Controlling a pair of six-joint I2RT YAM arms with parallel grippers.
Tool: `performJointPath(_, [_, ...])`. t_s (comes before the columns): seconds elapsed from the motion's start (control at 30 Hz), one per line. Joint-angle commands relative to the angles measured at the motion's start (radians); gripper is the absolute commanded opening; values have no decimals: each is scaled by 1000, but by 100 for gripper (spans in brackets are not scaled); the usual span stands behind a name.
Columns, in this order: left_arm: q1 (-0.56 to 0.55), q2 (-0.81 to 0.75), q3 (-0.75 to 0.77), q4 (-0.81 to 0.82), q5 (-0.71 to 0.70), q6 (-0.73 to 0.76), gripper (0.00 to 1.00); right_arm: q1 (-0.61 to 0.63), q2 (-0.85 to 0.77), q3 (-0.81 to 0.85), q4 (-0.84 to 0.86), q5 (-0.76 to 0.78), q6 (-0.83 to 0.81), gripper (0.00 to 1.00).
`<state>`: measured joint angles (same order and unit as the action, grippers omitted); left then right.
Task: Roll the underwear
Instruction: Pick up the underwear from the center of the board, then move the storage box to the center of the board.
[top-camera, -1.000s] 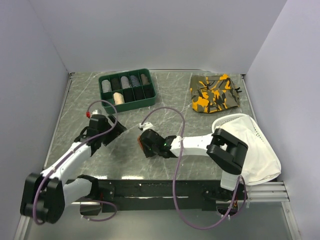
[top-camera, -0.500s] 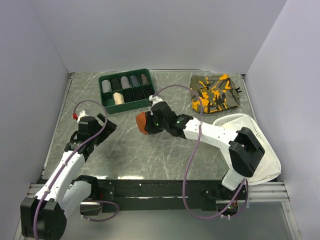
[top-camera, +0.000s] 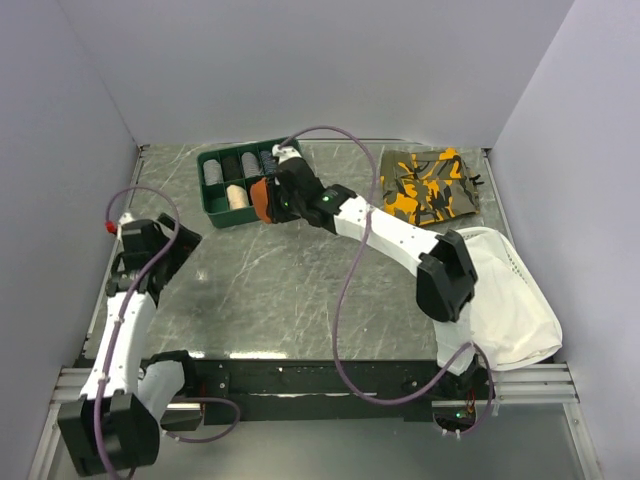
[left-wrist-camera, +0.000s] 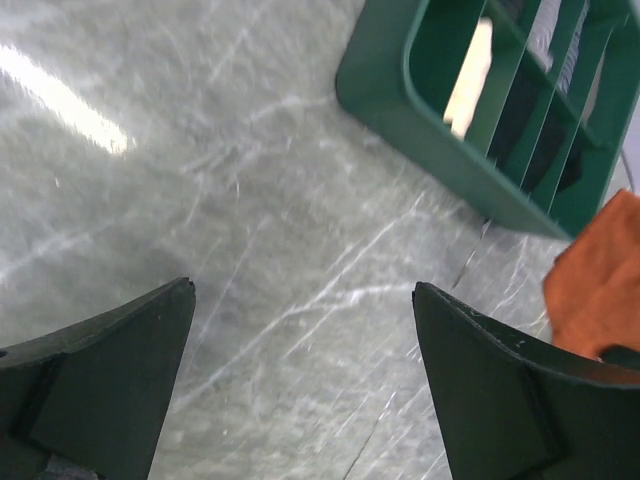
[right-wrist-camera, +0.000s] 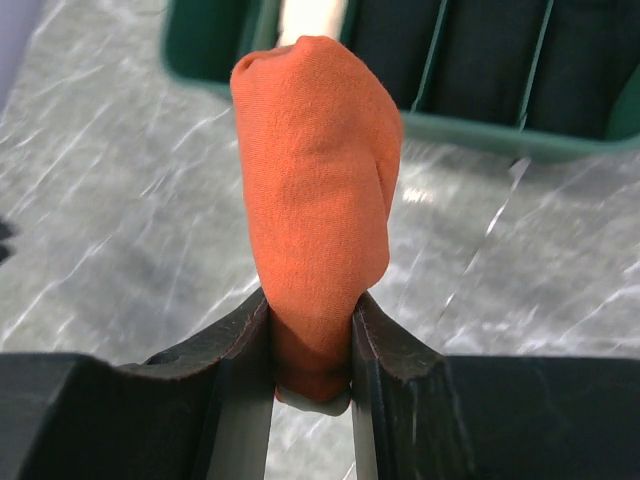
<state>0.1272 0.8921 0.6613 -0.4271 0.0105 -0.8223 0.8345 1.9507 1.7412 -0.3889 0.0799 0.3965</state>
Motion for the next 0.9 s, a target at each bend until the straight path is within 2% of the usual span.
performJointPath(0.0, [74, 108, 122, 36, 134, 61, 96, -25, 77, 159, -70, 40, -42, 0])
performJointPath(0.13, [74, 269, 195, 129, 180, 61, 97, -31, 70, 136, -41, 27, -53, 0])
performJointPath(0.3, [74, 424, 265, 226, 160, 45, 97, -34, 34, 77, -11, 14, -68, 0])
performJointPath(0.57, [69, 617, 363, 336, 189, 78, 97, -34, -48, -46, 39, 3, -67, 0])
performJointPath(0.7, [65, 721, 403, 341, 201, 84, 94, -34, -73, -75, 48, -3, -64, 0])
performJointPath(0.87, [8, 781, 458, 275, 86, 127, 96, -34, -90, -97, 53, -5, -65, 0])
